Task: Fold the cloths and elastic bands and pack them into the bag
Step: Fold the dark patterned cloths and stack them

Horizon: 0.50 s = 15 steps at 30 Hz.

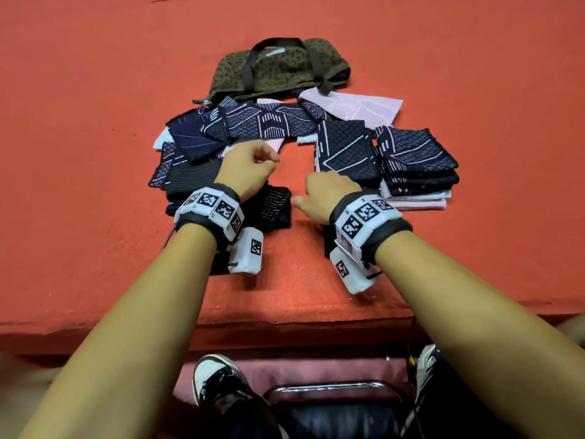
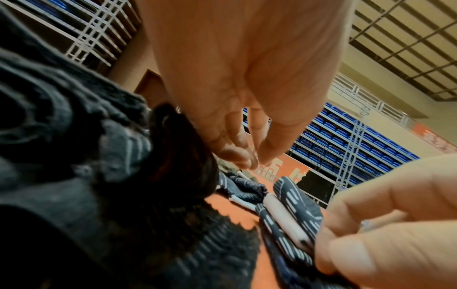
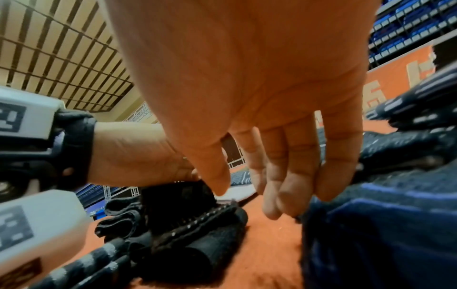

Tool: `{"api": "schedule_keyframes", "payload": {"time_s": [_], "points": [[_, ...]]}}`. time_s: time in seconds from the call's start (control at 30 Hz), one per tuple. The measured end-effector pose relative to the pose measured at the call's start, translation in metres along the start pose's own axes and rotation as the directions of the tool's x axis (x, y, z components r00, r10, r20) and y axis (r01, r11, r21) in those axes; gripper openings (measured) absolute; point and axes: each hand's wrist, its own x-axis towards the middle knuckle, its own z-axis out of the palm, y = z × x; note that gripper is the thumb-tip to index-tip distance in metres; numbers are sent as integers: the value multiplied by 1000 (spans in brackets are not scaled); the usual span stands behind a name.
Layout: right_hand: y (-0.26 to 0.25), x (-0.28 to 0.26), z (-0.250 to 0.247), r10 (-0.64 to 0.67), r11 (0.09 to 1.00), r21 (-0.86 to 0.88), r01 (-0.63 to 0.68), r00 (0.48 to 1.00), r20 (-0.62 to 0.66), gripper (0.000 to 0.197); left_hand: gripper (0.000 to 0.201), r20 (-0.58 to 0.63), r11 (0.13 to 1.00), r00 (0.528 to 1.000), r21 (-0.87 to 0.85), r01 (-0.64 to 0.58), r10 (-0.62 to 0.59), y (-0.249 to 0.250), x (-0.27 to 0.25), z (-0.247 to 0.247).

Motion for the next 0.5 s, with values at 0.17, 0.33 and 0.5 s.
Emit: {"api": "schedule_keyframes", "payload": {"time_s": [0.17,0.33,0.5], "points": [[-12,12,7,10,999,49,-9,1000,-27,54,23,-116,999,993,50,20,-14,-9,-7,-19],[-19,22,10,-22,995,95,19,999,32,59,25,119,966,990,256,44,-77,-23,-8,-20],[-27,28,20,-48,996,82,41,996,79,38,38,130,928,990,373,0,-52,-23,-11,-20]]}}
